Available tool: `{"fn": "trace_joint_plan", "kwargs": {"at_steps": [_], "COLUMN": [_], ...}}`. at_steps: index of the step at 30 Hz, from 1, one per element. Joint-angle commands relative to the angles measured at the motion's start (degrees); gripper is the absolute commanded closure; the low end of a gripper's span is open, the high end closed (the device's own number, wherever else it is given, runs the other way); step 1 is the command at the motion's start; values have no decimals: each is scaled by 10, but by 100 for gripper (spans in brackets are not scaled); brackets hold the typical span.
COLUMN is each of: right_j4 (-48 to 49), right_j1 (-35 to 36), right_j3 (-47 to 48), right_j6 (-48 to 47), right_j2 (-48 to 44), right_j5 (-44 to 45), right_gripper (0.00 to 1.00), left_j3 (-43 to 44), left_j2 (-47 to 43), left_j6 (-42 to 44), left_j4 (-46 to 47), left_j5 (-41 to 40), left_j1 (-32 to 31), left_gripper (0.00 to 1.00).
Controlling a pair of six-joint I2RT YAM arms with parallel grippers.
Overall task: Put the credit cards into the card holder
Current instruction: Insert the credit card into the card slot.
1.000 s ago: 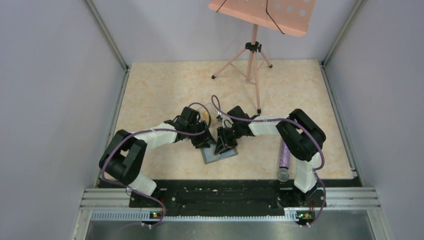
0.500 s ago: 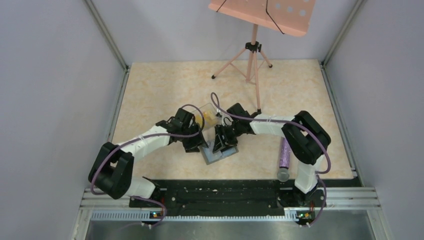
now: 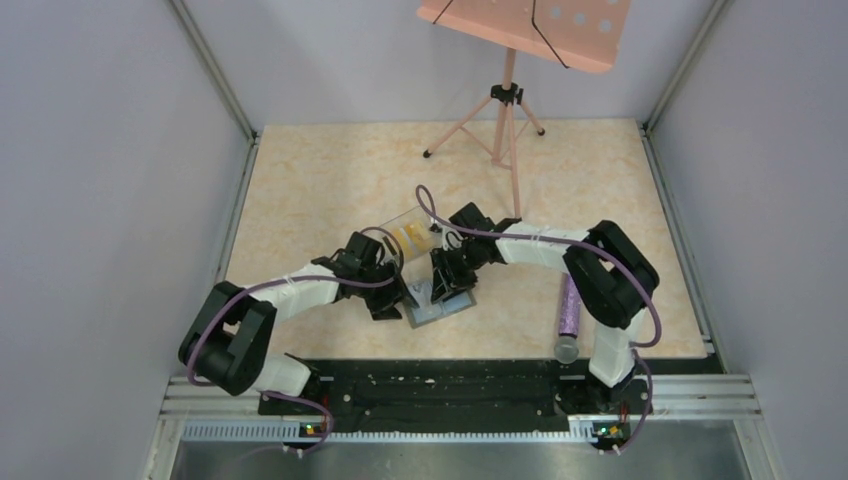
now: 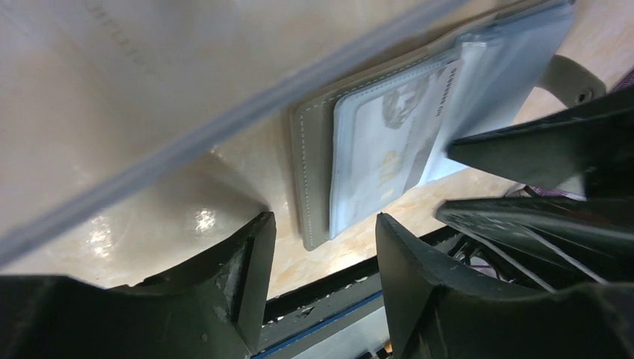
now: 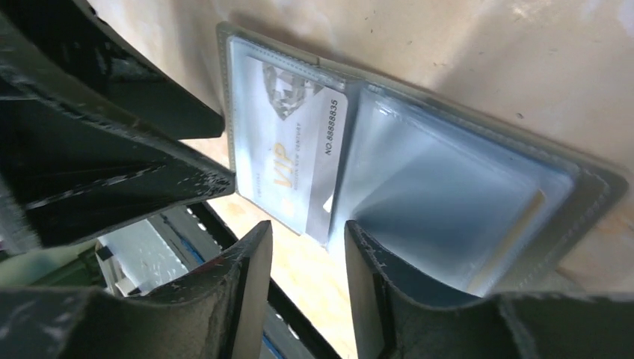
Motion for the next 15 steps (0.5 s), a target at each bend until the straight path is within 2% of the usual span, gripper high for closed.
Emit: {"fn": "trace_joint_plan", "kwargs": {"at_steps": [1, 7, 12, 15], "right_j4": [5, 34, 51, 69], "right_j1": [20, 29, 29, 29], "right_j3": [25, 37, 31, 24], "right_j6": [-22, -6, 4, 14], "right_j2": [48, 82, 80, 81], "right_j5": [-8, -57, -82, -95], "right_gripper": [62, 78, 93, 97], "left_j3": [-20, -8, 9, 16], "left_j2": [22, 59, 34, 18], "left_j6": [-11, -9, 2, 4], "left_j4": [53, 109, 98, 97], "left_j5": [-10, 36, 44, 56], "left_j1": [6, 8, 8, 6], "left_gripper": [42, 42, 45, 47]}}
